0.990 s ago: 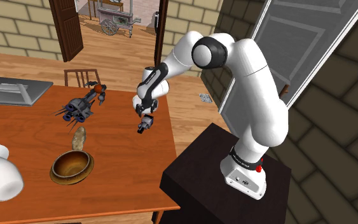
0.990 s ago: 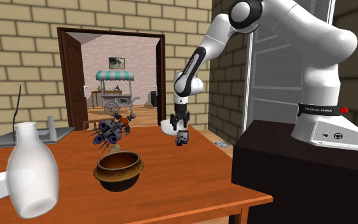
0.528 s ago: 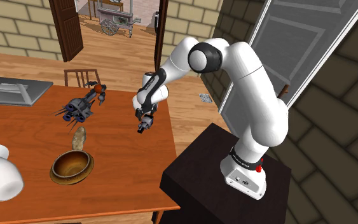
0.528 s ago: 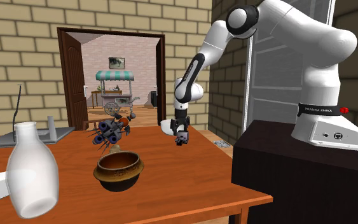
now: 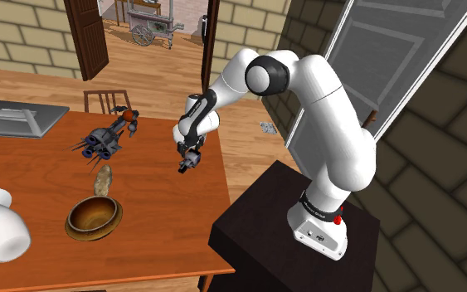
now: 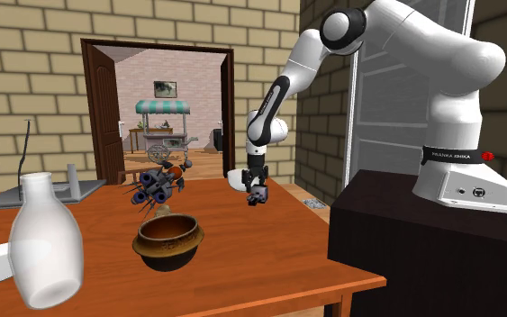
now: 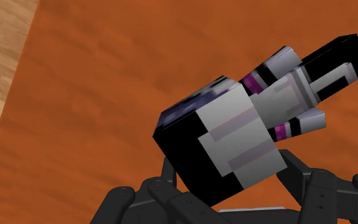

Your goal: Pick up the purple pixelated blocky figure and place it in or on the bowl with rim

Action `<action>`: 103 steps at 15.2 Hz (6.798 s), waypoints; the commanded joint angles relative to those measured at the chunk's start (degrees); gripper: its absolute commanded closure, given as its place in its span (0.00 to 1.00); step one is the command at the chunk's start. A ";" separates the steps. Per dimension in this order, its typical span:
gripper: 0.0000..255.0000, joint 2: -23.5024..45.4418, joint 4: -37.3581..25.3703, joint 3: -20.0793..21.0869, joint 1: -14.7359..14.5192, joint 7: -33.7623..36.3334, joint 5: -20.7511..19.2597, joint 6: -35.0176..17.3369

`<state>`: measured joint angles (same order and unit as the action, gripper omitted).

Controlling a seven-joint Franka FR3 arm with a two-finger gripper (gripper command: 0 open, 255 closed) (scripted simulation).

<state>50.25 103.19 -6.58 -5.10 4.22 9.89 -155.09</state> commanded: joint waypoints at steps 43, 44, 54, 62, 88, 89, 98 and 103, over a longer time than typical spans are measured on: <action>1.00 -21.29 6.67 -3.52 -3.93 3.39 -3.59 14.85; 1.00 -21.46 6.82 -3.37 -4.99 4.73 -3.81 14.87; 1.00 -21.01 4.60 -1.62 -15.10 17.97 -5.77 16.65; 1.00 -17.67 -2.19 -0.10 -22.43 27.81 -6.96 20.21; 1.00 2.43 -30.39 2.47 -33.76 43.28 -8.12 28.61; 1.00 2.94 -30.50 2.49 -33.75 43.28 -8.11 28.20; 1.00 6.03 -31.45 2.59 -33.66 43.31 -8.00 26.07; 0.00 6.85 -32.99 2.58 -33.46 43.15 -7.97 26.77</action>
<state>56.19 70.24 -4.11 -38.51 47.39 1.91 -128.72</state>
